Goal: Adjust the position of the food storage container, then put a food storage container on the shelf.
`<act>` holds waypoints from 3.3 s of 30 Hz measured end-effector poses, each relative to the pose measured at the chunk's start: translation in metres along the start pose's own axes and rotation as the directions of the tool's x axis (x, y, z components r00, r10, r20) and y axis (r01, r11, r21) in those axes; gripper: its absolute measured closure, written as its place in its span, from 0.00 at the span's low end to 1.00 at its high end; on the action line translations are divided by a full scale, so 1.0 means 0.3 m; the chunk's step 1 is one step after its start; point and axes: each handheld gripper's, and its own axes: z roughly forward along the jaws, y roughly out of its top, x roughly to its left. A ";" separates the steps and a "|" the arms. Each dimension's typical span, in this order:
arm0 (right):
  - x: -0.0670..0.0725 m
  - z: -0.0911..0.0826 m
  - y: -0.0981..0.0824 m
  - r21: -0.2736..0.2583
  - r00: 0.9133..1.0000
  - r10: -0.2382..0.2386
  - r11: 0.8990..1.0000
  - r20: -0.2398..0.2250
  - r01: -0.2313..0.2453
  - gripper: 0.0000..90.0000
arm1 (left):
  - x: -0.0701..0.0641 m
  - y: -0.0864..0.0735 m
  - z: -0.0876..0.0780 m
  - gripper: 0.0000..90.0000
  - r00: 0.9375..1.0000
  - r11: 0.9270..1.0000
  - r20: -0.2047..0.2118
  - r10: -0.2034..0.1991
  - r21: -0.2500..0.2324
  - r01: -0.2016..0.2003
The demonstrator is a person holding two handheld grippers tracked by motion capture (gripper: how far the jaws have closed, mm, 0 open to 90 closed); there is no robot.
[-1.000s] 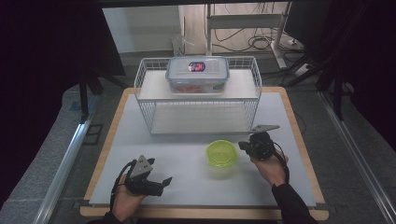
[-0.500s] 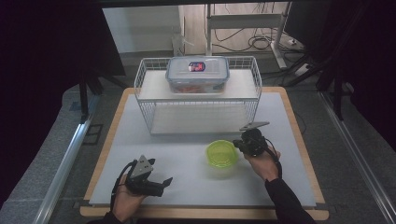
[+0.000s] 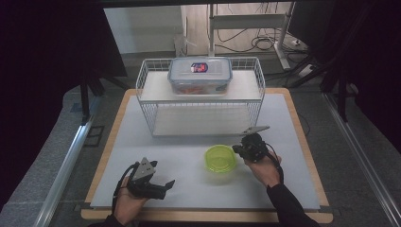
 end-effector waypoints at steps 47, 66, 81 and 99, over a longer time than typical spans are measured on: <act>0.017 -0.125 -0.190 -0.072 0.999 -0.018 0.997 -0.047 0.015 0.32 | 0.003 -0.028 -0.016 0.06 1.000 0.998 -0.022 -0.002 0.064 0.004; 0.023 -0.161 -0.137 -0.107 0.976 0.110 0.986 -0.186 -0.132 0.58 | -0.001 -0.025 -0.013 0.06 1.000 0.998 -0.022 0.008 0.062 -0.006; 0.057 -0.051 -0.085 -0.003 0.904 0.257 0.961 -0.342 -0.275 0.60 | -0.006 -0.025 -0.006 0.06 1.000 0.998 -0.016 0.017 0.066 -0.016; 0.017 0.008 -0.103 0.113 0.760 0.465 0.876 -0.455 -0.468 0.89 | -0.010 -0.025 -0.002 0.06 1.000 0.997 -0.010 0.027 0.071 -0.026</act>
